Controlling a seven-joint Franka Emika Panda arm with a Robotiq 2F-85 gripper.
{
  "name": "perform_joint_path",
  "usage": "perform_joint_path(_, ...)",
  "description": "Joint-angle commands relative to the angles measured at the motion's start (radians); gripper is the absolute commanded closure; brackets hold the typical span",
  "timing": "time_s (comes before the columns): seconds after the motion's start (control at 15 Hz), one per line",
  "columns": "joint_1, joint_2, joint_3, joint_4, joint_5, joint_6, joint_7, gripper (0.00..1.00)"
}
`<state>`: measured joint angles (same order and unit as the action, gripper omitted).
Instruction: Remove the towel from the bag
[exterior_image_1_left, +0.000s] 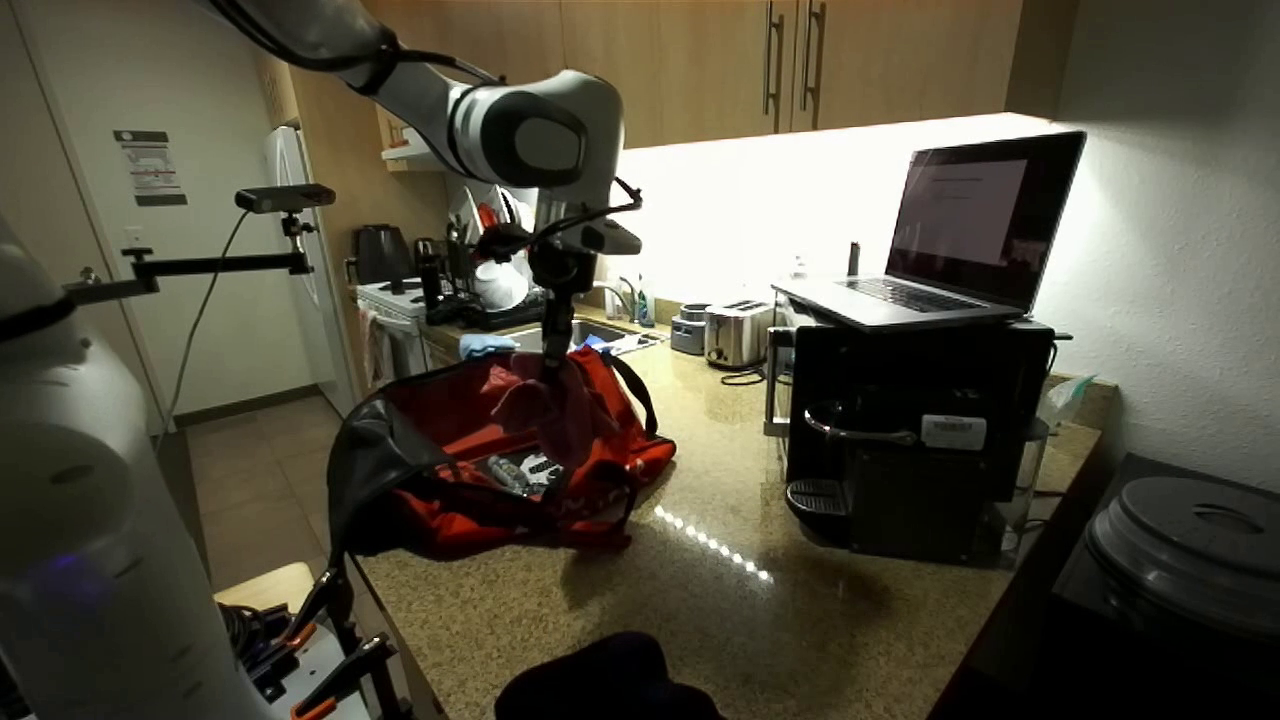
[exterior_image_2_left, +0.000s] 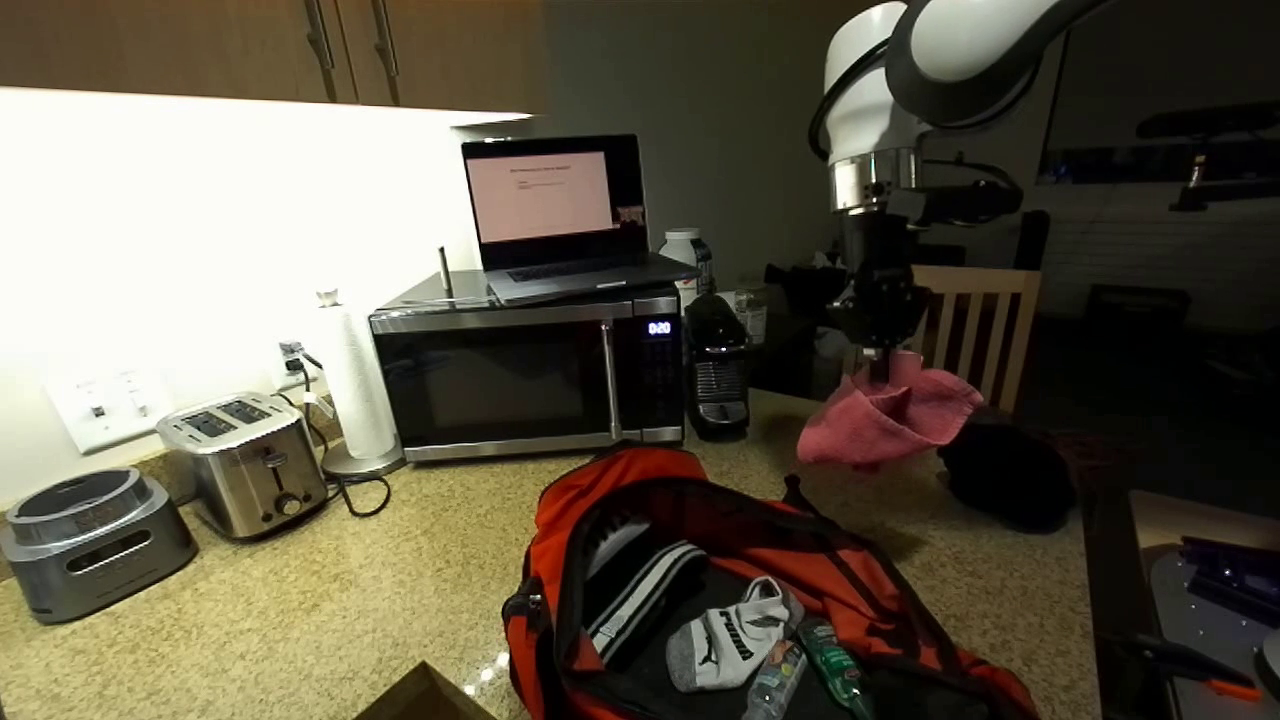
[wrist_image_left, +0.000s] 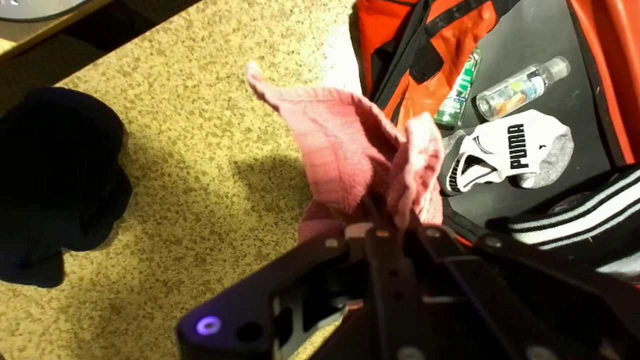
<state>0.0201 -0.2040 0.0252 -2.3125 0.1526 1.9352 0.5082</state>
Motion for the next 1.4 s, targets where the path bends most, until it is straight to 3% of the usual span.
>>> perform_joint_path(0.0, -0.038, -0.08, -0.002, -0.077, 0.013, 0.039, 0.038, 0.95)
perform_joint_path(0.47, -0.082, -0.093, -0.01, -0.089, 0.008, 0.068, 0.049, 0.95)
perform_joint_path(1.33, -0.083, -0.056, -0.004, -0.053, -0.003, 0.055, 0.044, 0.97)
